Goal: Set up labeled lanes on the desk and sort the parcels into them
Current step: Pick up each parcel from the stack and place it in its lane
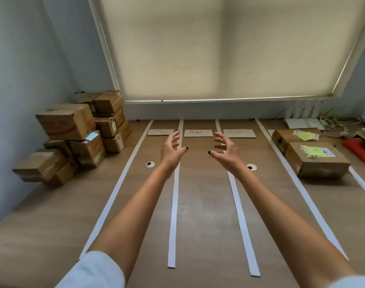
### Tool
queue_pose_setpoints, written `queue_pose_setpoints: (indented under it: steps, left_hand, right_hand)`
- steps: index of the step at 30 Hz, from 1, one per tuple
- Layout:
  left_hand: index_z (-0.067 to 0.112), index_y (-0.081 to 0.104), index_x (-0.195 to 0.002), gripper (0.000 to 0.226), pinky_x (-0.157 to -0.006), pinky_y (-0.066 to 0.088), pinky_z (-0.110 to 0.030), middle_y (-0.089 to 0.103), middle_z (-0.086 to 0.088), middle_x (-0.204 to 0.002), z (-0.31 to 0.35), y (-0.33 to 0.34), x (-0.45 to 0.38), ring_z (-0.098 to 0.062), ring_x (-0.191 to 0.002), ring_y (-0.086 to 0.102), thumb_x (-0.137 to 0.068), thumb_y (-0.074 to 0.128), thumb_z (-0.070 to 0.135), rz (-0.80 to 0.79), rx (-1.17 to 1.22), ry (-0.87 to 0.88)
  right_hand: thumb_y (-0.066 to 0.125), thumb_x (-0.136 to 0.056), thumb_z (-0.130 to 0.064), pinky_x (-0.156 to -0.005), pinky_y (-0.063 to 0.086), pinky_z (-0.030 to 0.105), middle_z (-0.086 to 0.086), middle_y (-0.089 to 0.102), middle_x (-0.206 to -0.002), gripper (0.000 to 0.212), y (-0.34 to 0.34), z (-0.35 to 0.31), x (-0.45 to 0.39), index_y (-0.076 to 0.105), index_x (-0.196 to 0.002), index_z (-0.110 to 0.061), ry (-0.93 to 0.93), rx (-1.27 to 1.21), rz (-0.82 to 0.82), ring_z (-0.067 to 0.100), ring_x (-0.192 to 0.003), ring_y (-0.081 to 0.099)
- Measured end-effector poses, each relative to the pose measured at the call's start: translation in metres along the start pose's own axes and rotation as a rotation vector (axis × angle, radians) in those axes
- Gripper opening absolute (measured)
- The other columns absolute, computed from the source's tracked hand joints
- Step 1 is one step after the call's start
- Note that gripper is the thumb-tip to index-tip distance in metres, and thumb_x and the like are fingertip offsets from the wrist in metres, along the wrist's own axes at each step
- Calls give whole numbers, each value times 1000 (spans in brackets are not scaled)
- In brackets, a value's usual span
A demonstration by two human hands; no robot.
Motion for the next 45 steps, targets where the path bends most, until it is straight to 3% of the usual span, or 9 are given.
queue_pose_setpoints:
  steps: [3,7,17,24,36,40,45]
  left_hand:
    - [19,41,-138,57,-95,43,-29,47,-6,-137,-21,-37,-3,-17,-119,48,-87,61,6,2,4,-10]
    - [20,40,-138,57,-94,43,-29,45,-6,-139,-49,-89,-15,-21,-125,45,-87,60,7,-27,17,1]
    - [14,40,-139,57,-92,42,-28,46,-11,-137,-123,-262,-27,-25,-123,47,-86,59,2,-70,-28,-69]
    - [18,40,-138,54,-95,42,-29,46,-8,-139,-151,-322,-41,-22,-125,46,-89,57,4,-5,-60,-123]
    - [19,39,-139,55,-101,44,-35,45,-7,-140,-216,-431,-85,-23,-127,46,-89,56,2,79,-35,-181]
    - [21,40,-138,55,-100,42,-32,45,-5,-141,-249,-487,-118,-21,-128,45,-89,57,5,101,-23,-212]
    - [21,41,-138,54,-102,39,-31,47,-5,-138,-287,-560,-164,-20,-128,44,-89,56,4,119,-37,-237]
  right_hand:
    - [68,-80,-8,-90,49,32,10,50,-134,65,39,-14,3,41,-137,-21,-6,18,-14,23,-115,54]
    - [67,-82,-9,-86,46,26,9,47,-136,64,98,-33,0,39,-138,-20,-17,47,-18,23,-118,52]
    - [64,-83,-2,-86,50,29,14,49,-132,61,276,-76,-2,42,-138,-16,85,-80,-41,23,-110,55]
    - [65,-83,-4,-80,47,24,13,48,-134,62,350,-102,-27,40,-138,-17,83,-100,-139,26,-115,54]
    - [64,-83,-5,-78,53,24,11,48,-131,61,480,-122,-65,41,-138,-18,114,-73,-275,18,-105,56]
    - [64,-83,-5,-79,51,22,3,50,-119,59,544,-137,-88,41,-137,-16,123,-92,-317,12,-98,55]
    - [64,-80,-9,-92,52,36,9,53,-125,61,630,-147,-125,43,-136,-19,211,-103,-329,22,-111,56]
Point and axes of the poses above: each hand's wrist, its own x-axis away from the middle knuckle, its own y-axis out of the palm, z = x × y, the point moved 1 cm from there along -x, towards the middle knuckle
